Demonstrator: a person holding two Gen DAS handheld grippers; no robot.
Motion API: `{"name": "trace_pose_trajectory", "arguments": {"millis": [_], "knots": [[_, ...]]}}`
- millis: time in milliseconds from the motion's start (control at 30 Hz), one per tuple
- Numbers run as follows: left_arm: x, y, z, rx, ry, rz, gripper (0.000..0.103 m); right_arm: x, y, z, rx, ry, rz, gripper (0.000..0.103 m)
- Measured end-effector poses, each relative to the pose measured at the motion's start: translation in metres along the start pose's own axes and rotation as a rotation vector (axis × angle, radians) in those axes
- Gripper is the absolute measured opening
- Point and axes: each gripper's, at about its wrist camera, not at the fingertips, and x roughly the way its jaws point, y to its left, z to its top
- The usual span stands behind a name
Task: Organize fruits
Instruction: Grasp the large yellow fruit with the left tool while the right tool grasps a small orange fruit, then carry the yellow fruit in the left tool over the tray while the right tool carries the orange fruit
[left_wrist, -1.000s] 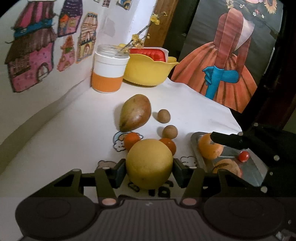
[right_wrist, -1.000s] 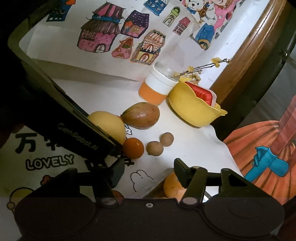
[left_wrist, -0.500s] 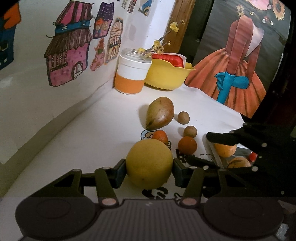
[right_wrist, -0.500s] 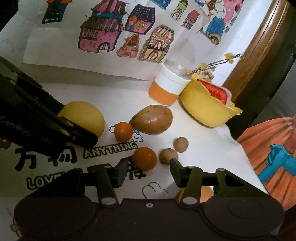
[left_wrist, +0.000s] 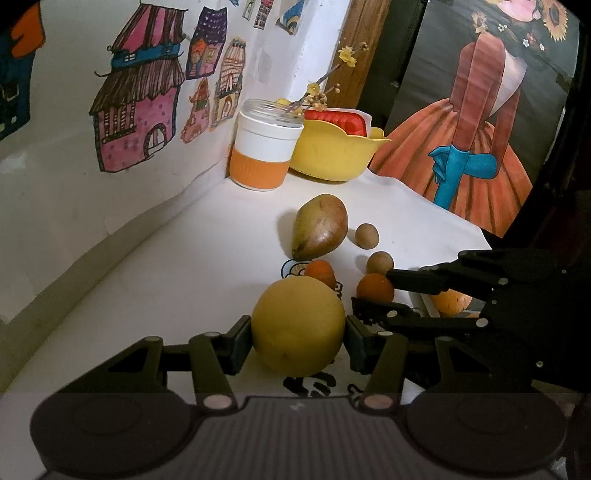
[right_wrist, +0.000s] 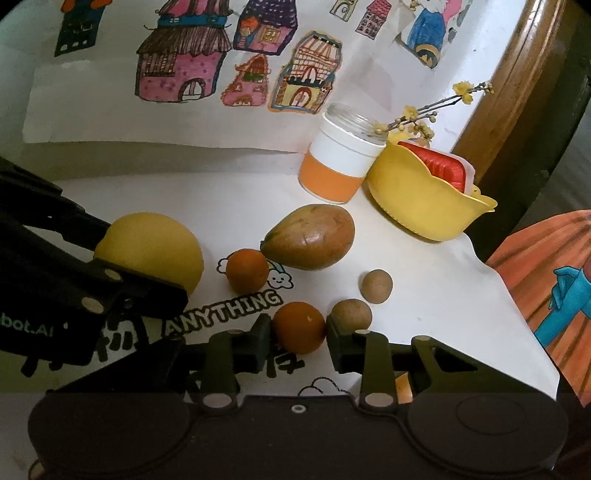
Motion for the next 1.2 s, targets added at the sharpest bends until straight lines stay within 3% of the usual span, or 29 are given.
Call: {"name": "trace_pose_trajectory", "arguments": {"millis": [300,633,867,1200], "knots": [[-0.009,-0.006,-0.006,0.015,0.01,0.009,0.057,-0.035,0.02,-0.015,-0.05,-0.034,-0.022,0.033],[-0.023,-0.022,-0.022,0.032,0.037,-0.052,0.057,-0.085,0.03,-0.035,-0.042,-0.075,-0.061,0.033],[-0.025,-0.041,-0.03,0.026,0.063,-0.099,0.057,-0.11,0.021,-0.052,0.02,-0.084,-0.103,0.034],[-0.025,-0.08,-0.033,0.06,0.05,-0.148,0.057,-0.13,-0.019,-0.086,0.134,-0.062,-0.253,0.034]]}}
